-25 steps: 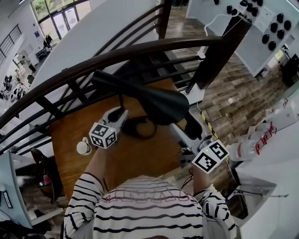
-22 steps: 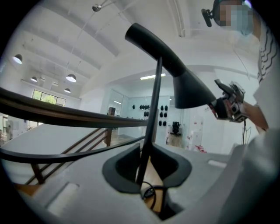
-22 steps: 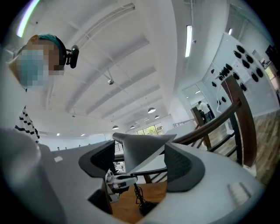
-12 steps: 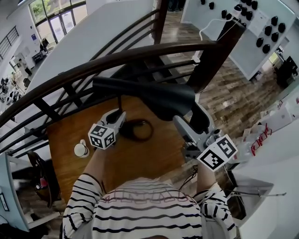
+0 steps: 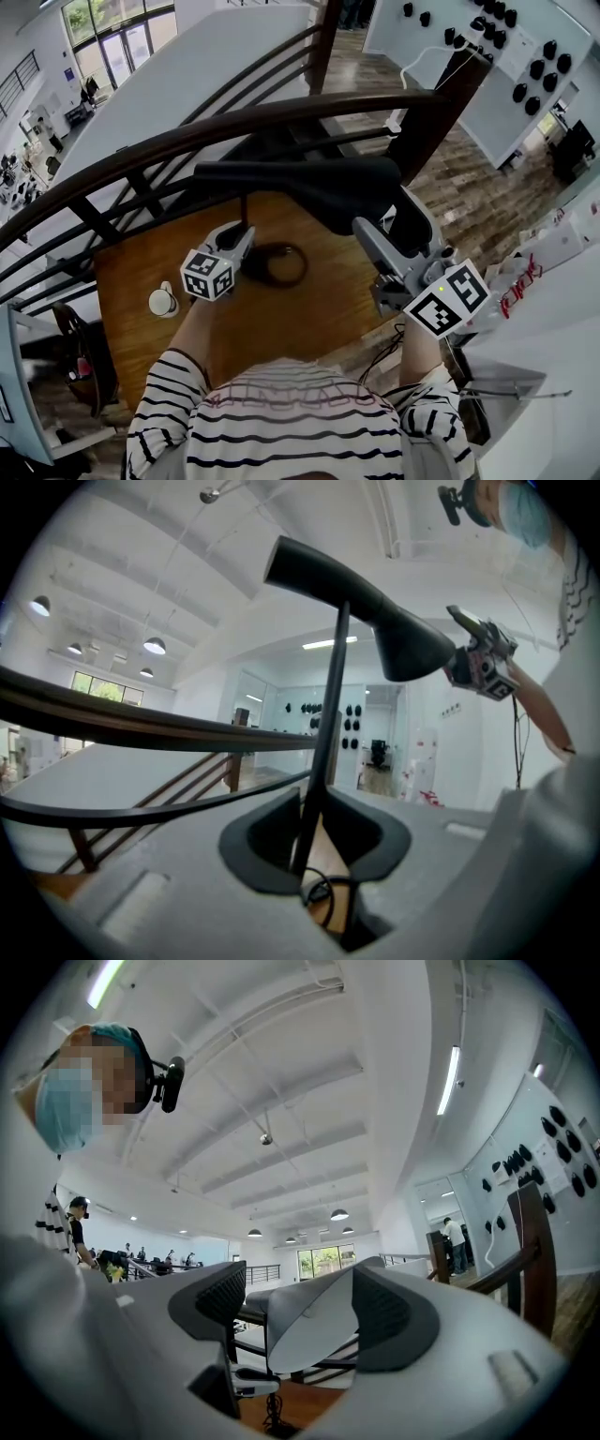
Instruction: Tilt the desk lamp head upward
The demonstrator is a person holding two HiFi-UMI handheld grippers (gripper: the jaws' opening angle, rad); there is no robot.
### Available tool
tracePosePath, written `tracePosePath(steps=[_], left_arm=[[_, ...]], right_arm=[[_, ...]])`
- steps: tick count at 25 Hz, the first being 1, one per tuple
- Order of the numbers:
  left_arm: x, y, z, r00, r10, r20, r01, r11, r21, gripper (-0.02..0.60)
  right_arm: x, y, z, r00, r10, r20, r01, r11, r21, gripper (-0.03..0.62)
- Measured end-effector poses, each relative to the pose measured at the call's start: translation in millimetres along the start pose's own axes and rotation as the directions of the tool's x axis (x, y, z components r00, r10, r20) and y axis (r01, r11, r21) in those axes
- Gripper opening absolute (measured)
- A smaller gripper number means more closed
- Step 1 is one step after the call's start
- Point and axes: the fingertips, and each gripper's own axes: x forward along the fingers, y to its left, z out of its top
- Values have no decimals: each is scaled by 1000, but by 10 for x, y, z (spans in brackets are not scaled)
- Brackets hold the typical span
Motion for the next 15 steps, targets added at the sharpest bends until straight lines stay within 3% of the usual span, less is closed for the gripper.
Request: tracePosePath(steps=[15], left_arm=[[-24, 15, -28, 1000, 18, 6, -18, 1000, 22, 64]], right_arm=[[205, 151, 286, 1000, 22, 1, -22, 997, -79, 345]])
